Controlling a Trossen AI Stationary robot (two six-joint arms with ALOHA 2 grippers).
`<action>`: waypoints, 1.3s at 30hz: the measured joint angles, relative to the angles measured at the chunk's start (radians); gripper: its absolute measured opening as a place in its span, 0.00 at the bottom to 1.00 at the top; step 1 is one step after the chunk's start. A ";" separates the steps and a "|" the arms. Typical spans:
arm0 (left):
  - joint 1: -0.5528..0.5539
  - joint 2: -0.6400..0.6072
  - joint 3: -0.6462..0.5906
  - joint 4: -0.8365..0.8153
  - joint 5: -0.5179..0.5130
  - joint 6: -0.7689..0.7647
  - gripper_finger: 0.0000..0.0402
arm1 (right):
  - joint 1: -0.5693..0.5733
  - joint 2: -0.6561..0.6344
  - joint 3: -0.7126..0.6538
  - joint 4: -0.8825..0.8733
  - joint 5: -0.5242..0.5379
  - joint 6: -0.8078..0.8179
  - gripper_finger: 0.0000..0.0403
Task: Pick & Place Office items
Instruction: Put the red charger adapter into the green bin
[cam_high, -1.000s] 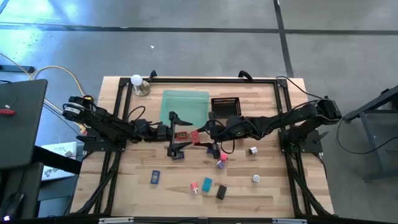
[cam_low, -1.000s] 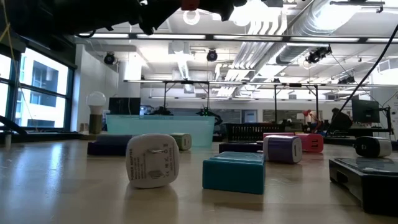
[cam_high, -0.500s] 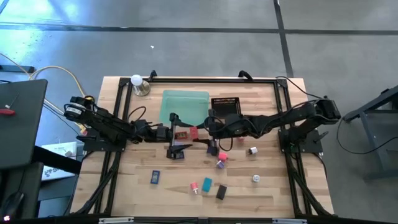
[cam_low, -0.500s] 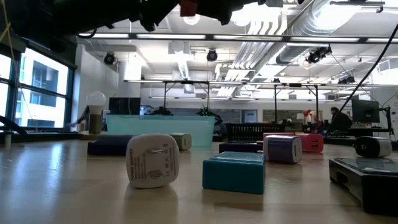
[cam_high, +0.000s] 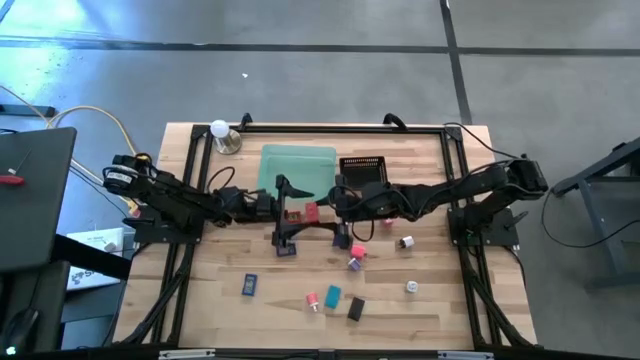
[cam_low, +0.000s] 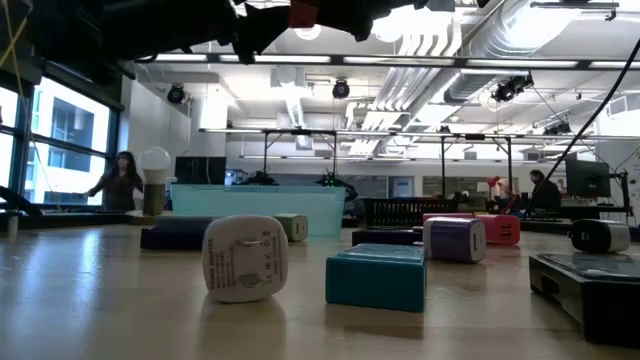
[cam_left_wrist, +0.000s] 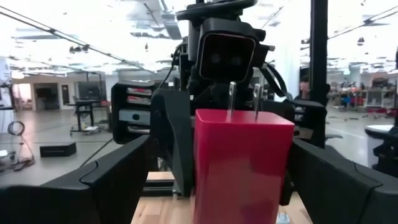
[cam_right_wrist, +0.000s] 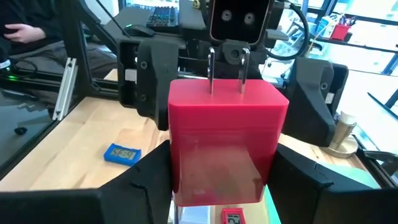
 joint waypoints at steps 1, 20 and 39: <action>0.003 0.000 0.000 0.001 0.000 0.000 0.87 | 0.000 0.000 0.000 -0.001 -0.001 0.000 0.49; 0.007 -0.001 0.004 -0.020 -0.004 -0.055 0.50 | -0.028 -0.002 0.000 -0.019 -0.023 0.054 0.49; 0.016 -0.079 0.007 -0.259 -0.013 -0.176 0.50 | -0.039 -0.044 0.000 -0.196 0.167 0.120 0.93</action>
